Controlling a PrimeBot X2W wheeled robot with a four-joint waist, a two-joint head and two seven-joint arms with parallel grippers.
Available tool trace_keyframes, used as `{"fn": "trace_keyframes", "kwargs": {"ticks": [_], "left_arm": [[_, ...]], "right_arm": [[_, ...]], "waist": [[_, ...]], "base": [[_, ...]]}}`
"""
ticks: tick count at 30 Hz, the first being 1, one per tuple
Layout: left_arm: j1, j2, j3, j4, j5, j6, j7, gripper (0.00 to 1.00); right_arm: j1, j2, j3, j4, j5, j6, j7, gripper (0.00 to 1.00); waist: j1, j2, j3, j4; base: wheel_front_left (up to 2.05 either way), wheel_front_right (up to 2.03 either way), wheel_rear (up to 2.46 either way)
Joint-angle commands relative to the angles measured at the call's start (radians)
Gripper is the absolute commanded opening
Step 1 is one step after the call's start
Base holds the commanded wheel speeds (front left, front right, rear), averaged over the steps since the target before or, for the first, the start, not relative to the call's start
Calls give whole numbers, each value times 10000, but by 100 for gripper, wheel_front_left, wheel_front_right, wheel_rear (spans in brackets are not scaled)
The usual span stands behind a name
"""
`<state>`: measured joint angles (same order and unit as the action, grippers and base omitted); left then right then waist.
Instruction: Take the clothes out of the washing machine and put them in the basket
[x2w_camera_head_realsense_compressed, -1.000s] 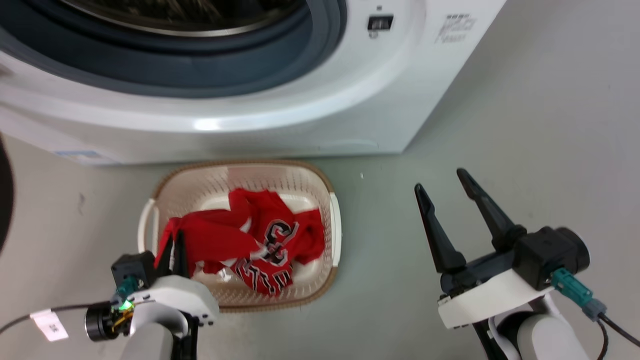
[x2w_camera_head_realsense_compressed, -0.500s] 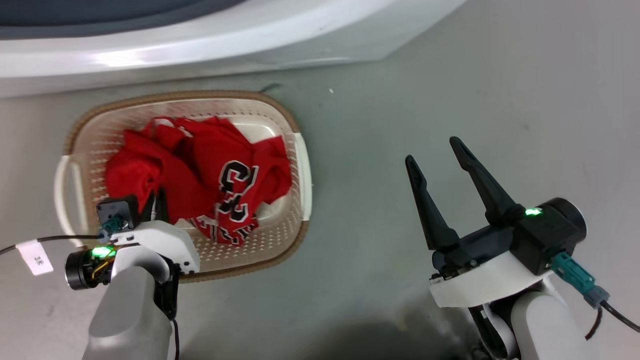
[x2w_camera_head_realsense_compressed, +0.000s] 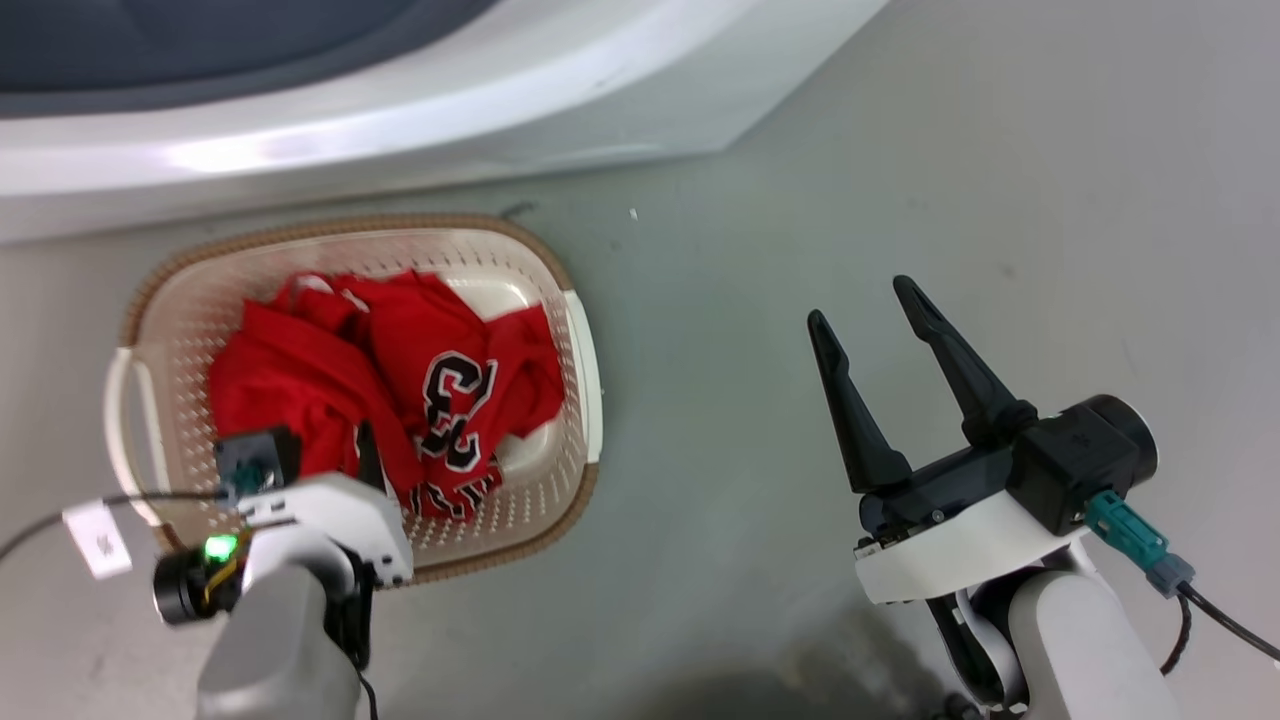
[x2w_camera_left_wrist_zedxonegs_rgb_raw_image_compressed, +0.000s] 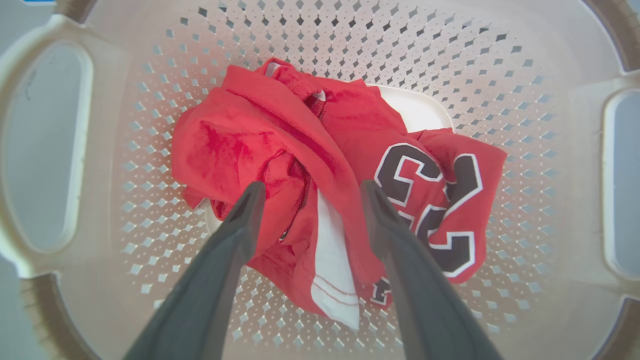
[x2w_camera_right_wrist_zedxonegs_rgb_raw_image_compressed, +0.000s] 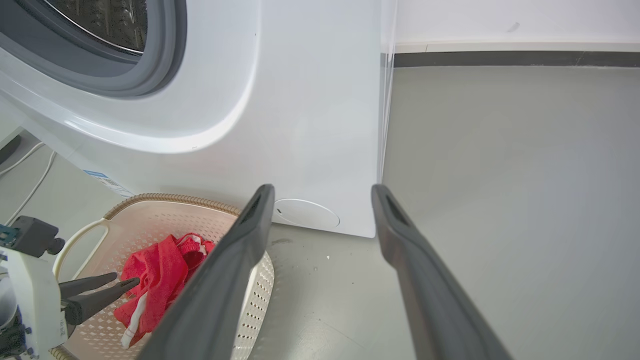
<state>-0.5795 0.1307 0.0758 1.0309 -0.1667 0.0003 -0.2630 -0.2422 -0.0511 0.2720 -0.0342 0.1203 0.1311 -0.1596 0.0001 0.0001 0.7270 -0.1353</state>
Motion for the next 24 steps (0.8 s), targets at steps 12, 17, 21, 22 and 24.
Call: {"fn": "trace_keyframes", "kwargs": {"ticks": [12,17,21,22,24], "left_arm": [[2106,-635,555,-1312,-114,-10,-25,100],[2795,-736,306,-2354,154,-153,-25,100],[3286,-799,-81,-3526,352,-263,-24,100],[3407,-805,-172,-3848,328,-263,-24,100],[3667,-807,-440,-4460,232,-302,-24,100]], "right_arm": [[942,18,-591,663,-293,-7,35,100],[1524,18,-897,698,-279,-7,146,100],[1916,18,-1179,657,-302,-7,253,100],[1997,18,-1250,643,-332,-7,272,100],[2169,18,-1396,673,-343,-7,319,100]], "waist": [[-1,-1,-3822,666],[-1,-1,-4905,931],[-1,-1,-5577,1143],[-1,-1,-5724,1173],[-1,-1,-6072,1231]], "base": [[0,0,0],[0,0,0],[0,0,0],[0,0,0],[0,0,0]]}}
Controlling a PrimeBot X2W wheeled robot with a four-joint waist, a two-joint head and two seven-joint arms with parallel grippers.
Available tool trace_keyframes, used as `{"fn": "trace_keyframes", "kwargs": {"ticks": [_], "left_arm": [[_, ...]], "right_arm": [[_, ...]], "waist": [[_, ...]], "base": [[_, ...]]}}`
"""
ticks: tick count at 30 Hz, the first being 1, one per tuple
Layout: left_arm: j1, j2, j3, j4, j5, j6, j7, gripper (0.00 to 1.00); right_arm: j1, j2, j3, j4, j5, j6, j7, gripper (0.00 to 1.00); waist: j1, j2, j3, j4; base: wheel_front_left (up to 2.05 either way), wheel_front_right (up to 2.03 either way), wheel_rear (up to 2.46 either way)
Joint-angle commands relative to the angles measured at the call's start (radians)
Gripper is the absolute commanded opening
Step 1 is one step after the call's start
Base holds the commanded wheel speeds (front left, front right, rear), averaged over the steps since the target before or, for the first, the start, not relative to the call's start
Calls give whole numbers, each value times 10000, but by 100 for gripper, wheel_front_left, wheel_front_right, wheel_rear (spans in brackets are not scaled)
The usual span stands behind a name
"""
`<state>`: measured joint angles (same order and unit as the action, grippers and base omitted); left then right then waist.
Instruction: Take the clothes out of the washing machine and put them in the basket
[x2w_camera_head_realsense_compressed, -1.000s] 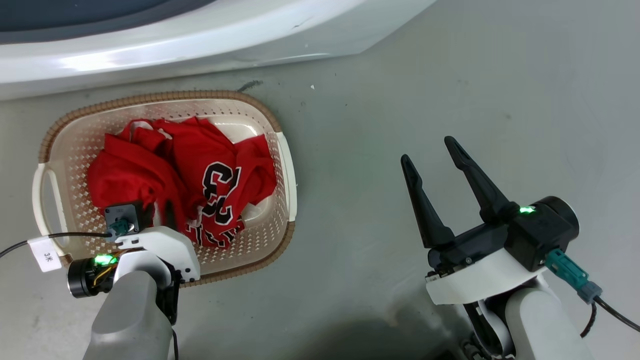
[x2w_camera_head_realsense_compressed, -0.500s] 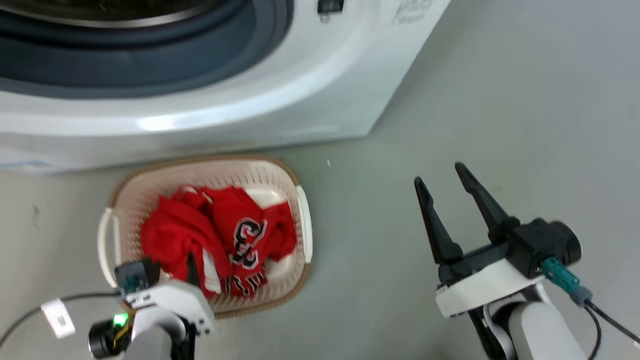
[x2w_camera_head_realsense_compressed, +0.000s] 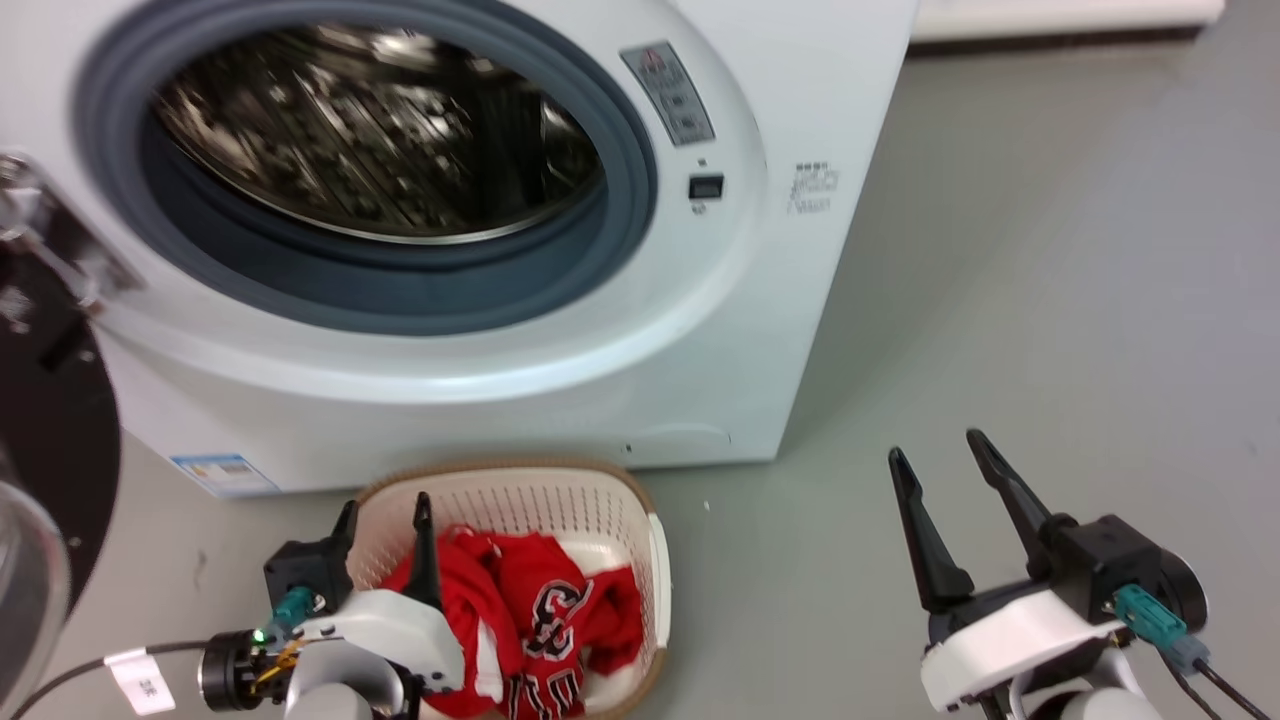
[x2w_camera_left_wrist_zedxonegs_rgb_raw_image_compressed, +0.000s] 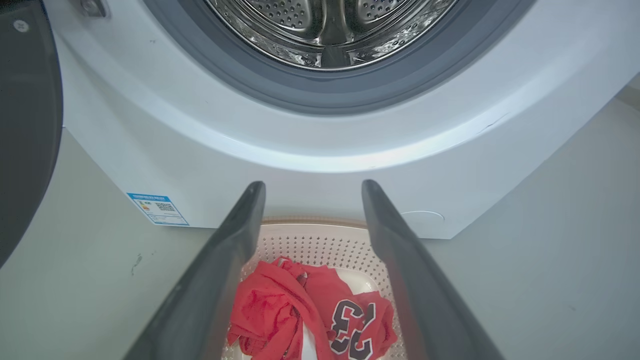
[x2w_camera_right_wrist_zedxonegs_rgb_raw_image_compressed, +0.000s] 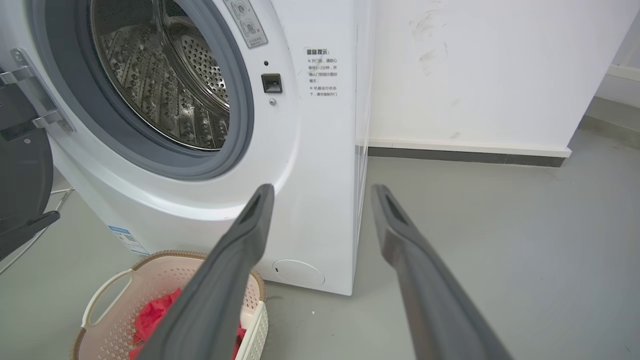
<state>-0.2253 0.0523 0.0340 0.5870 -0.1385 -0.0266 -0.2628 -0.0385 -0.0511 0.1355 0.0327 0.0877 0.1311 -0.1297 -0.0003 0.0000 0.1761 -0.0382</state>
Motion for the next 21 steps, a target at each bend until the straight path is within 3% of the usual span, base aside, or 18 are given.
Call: {"fn": "trace_keyframes", "kwargs": {"ticks": [1,11,21], "left_arm": [[271,-25,-171,-291,-119,-23,-26,100],[1071,-21,-1343,-2508,121,309,-26,100],[1760,384,-1448,-3768,539,498,68,100]], "right_arm": [[219,18,-98,-17,-47,-7,40,100],[970,19,-596,-287,-102,-7,355,100],[1442,18,-744,-226,-47,-7,381,100]], "waist": [[3,0,-718,286],[3,0,-1822,505],[3,0,-2395,574]], "base": [[0,0,0],[0,0,0],[0,0,0]]}}
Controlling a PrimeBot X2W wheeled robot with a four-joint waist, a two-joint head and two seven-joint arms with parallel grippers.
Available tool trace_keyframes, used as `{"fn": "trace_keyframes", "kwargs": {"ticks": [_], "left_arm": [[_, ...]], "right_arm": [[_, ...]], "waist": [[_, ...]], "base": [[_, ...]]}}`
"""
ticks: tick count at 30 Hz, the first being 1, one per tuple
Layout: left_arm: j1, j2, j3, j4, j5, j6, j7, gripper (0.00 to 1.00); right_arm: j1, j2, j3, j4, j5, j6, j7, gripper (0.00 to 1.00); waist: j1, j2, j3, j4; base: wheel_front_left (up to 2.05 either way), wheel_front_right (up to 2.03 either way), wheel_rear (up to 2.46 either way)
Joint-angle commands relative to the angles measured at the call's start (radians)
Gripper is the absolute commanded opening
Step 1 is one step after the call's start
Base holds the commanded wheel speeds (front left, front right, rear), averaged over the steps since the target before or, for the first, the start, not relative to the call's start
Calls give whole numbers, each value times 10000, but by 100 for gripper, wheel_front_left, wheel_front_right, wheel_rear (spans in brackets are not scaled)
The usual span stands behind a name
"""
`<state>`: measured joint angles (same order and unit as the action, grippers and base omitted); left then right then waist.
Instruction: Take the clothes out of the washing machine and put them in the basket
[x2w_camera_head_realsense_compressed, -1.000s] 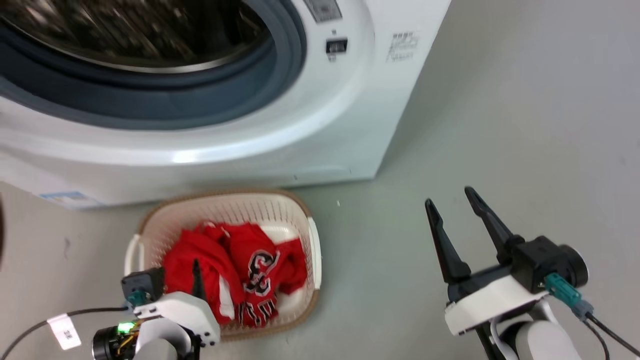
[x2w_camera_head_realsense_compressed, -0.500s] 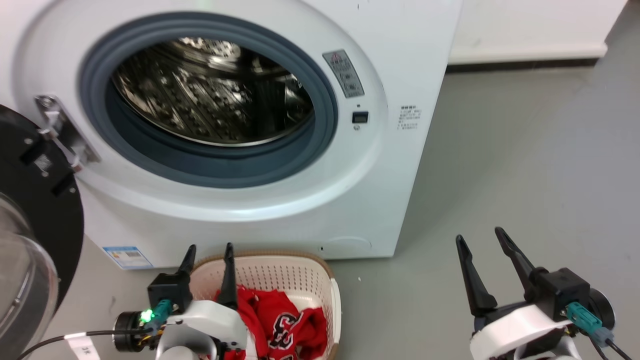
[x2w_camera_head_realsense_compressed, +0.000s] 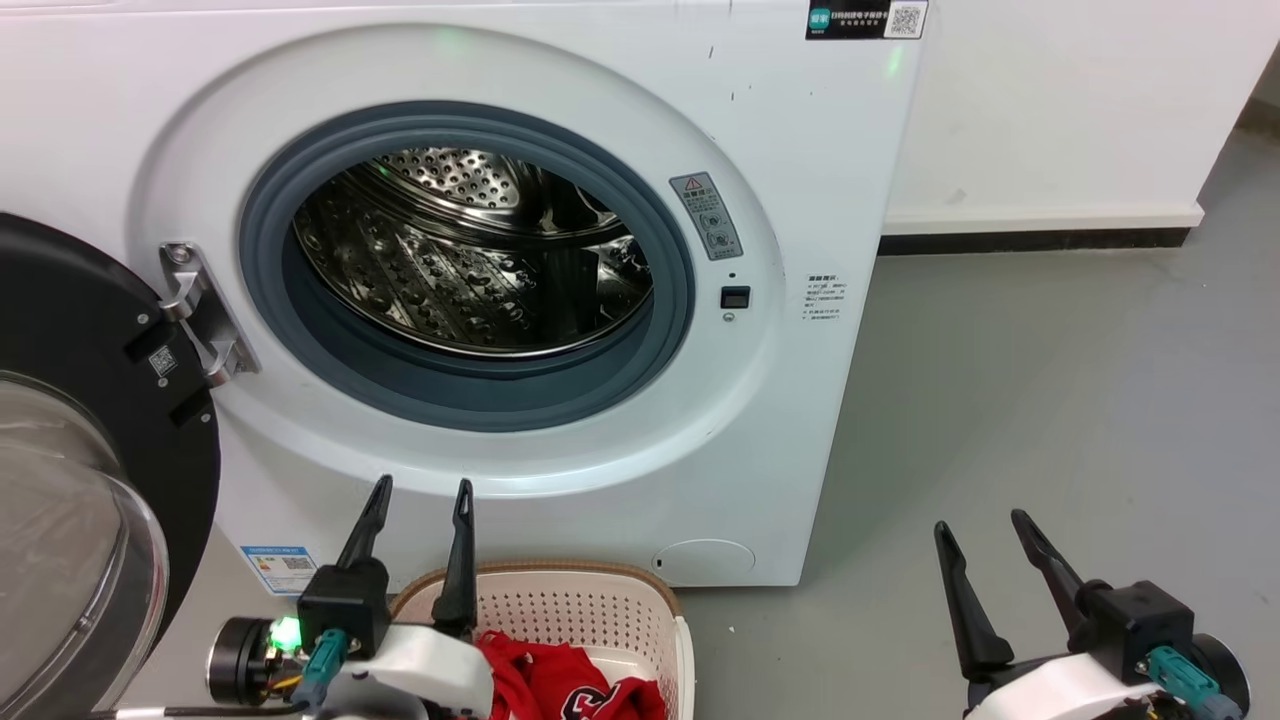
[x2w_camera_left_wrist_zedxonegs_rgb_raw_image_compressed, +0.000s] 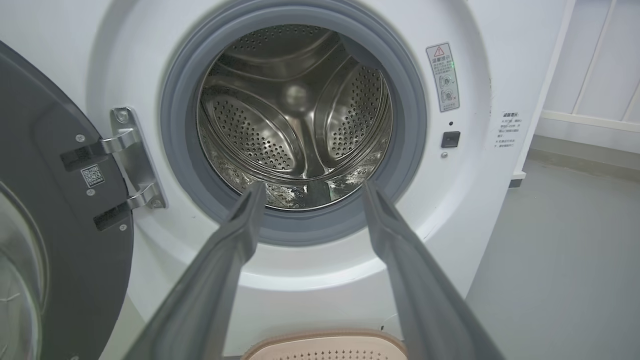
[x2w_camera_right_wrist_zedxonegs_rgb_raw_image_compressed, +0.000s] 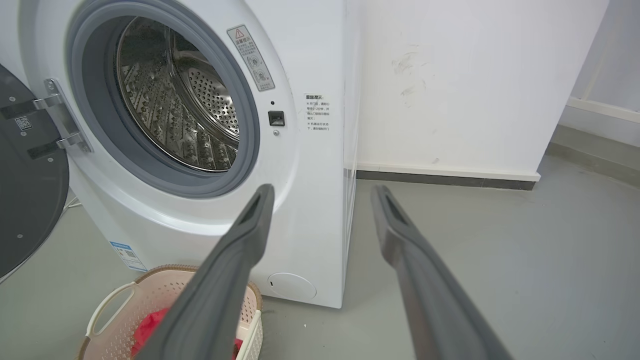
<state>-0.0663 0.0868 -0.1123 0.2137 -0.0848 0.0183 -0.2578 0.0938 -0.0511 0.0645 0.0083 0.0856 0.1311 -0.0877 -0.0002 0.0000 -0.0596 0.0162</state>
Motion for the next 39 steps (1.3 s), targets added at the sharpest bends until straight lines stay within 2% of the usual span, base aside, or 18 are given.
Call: {"fn": "trace_keyframes", "kwargs": {"ticks": [1,10,32,33,36,39], "left_arm": [[274,50,11,-142,-4,92,69,100],[886,87,76,-517,-235,259,297,100],[783,217,22,-572,-456,375,406,100],[810,207,12,-524,-438,351,447,0],[824,182,44,-307,-551,329,503,0],[697,160,211,-202,-1166,252,710,0]], "right_arm": [[157,19,-64,35,-47,-7,-33,100],[303,19,-371,-54,-79,-7,60,100],[260,19,-202,62,122,-7,8,100],[152,-2,-205,39,48,0,69,0],[188,-2,-179,206,141,0,46,0],[146,-22,-191,220,844,0,69,0]], "waist": [[2,0,-71,41],[2,0,-95,95],[2,0,42,27],[2,0,44,25],[3,0,52,19],[3,0,66,16]], "base": [[0,0,0],[0,0,0],[0,0,0],[0,0,0],[0,0,0],[0,0,0]]}}
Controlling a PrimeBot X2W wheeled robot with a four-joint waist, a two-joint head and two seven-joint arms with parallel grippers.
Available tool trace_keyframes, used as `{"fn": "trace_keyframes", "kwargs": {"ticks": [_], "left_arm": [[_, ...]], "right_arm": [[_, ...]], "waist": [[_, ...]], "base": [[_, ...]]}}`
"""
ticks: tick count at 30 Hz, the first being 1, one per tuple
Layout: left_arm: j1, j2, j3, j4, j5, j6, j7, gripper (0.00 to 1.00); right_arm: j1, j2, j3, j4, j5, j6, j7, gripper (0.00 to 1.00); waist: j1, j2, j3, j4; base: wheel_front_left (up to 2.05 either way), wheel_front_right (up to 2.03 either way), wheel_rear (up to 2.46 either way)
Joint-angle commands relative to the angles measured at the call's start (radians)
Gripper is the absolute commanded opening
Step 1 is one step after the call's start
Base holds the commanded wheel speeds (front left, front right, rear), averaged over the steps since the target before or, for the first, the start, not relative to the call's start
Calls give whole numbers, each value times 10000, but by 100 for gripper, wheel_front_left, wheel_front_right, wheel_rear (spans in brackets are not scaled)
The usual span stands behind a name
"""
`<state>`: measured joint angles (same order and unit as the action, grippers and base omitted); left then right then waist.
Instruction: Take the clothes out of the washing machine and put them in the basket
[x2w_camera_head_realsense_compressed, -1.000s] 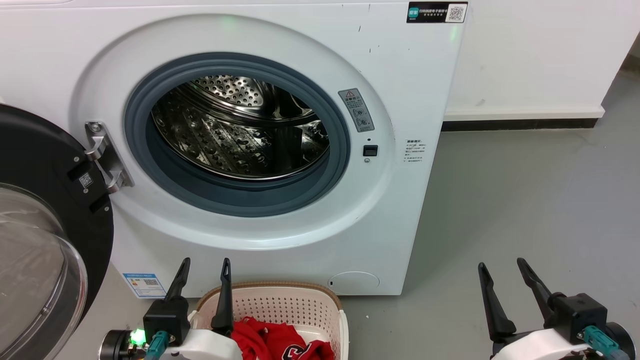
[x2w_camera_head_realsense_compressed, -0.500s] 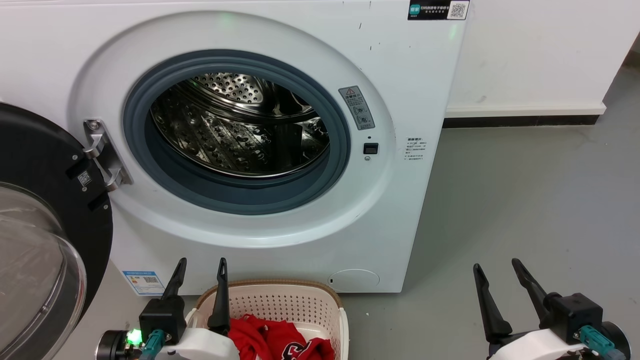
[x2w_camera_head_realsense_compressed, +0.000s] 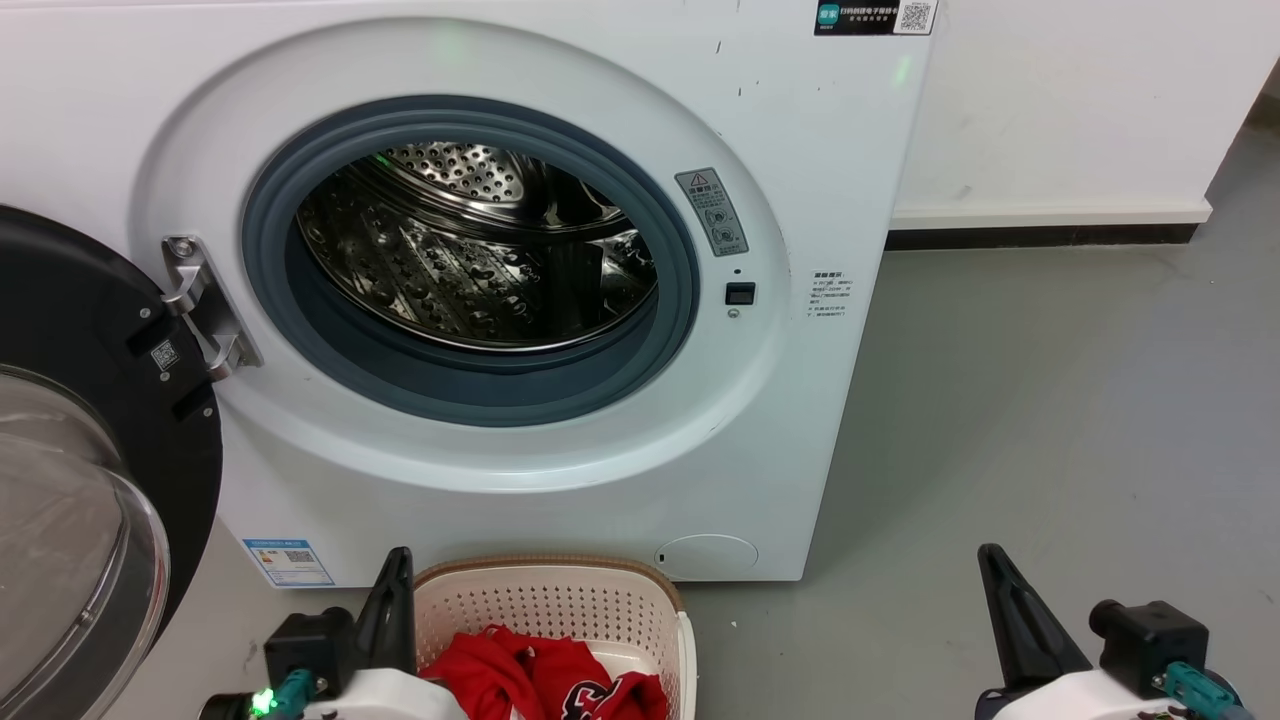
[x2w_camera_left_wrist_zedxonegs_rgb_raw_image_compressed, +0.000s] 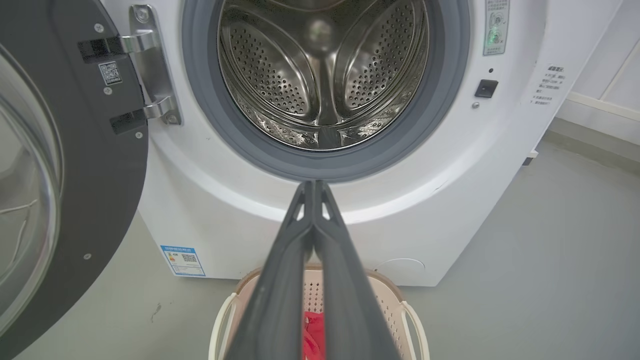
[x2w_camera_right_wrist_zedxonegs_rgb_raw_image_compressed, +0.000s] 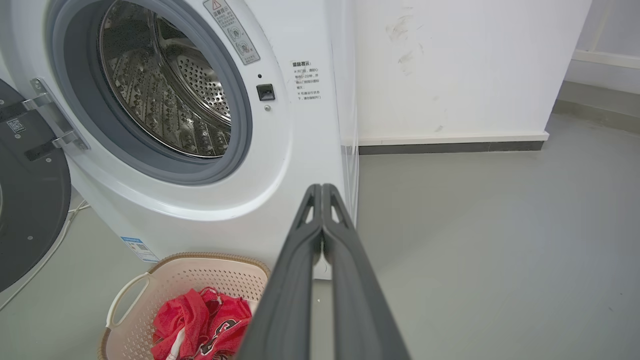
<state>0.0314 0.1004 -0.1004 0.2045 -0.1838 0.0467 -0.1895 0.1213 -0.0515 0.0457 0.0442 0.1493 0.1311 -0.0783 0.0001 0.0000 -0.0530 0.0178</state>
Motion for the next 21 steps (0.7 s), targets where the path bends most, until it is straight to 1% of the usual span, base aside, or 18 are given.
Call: {"fn": "trace_keyframes", "kwargs": {"ticks": [1,10,21], "left_arm": [[-302,16,128,-98,-387,-57,80,0],[-403,-46,334,-98,-2149,-274,411,0],[-559,-116,596,-52,-4038,-510,795,0]], "right_arm": [[-165,-38,-16,-105,447,0,-3,0],[-499,-165,-79,207,2376,-1,140,0],[-809,-255,-165,480,4405,-1,297,0]], "waist": [[0,0,5,-1],[-1,0,46,-15],[-1,0,97,-31]], "base": [[0,0,0],[0,0,0],[0,0,0]]}}
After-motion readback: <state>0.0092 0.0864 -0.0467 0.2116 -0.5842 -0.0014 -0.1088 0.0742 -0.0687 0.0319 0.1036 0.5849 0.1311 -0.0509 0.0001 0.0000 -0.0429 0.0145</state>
